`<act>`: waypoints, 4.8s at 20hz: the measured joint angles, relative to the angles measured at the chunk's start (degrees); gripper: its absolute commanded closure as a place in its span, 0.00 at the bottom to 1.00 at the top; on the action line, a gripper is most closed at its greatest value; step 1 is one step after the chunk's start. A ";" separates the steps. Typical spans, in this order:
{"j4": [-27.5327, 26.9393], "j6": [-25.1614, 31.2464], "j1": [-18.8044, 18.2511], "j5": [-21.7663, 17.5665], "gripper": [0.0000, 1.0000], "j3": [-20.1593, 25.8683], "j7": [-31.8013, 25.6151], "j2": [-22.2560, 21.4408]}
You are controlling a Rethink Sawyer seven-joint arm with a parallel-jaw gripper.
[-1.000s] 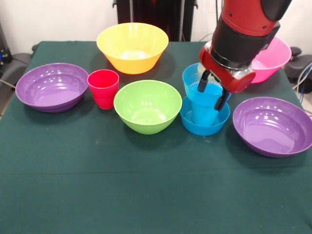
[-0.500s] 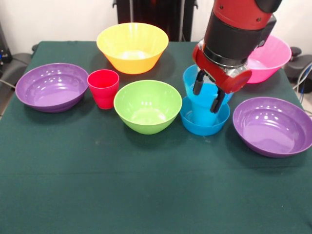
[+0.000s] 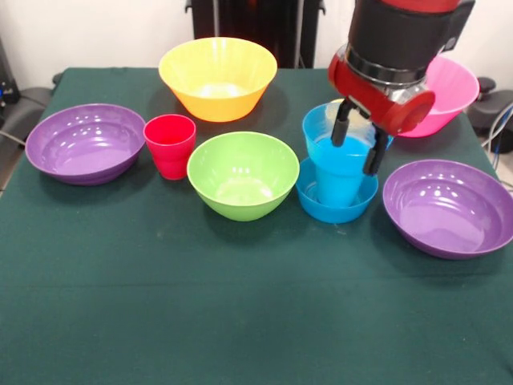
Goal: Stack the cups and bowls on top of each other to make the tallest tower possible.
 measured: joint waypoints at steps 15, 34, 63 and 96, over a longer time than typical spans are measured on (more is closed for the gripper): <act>0.01 7.41 0.30 0.26 0.00 0.56 0.00 -2.34; 0.02 9.94 -2.89 -0.54 0.00 1.68 0.00 -5.32; 4.24 9.98 -2.66 -3.33 0.00 3.06 0.00 -9.05; 30.02 1.41 -3.38 -7.52 0.00 8.46 0.00 -22.13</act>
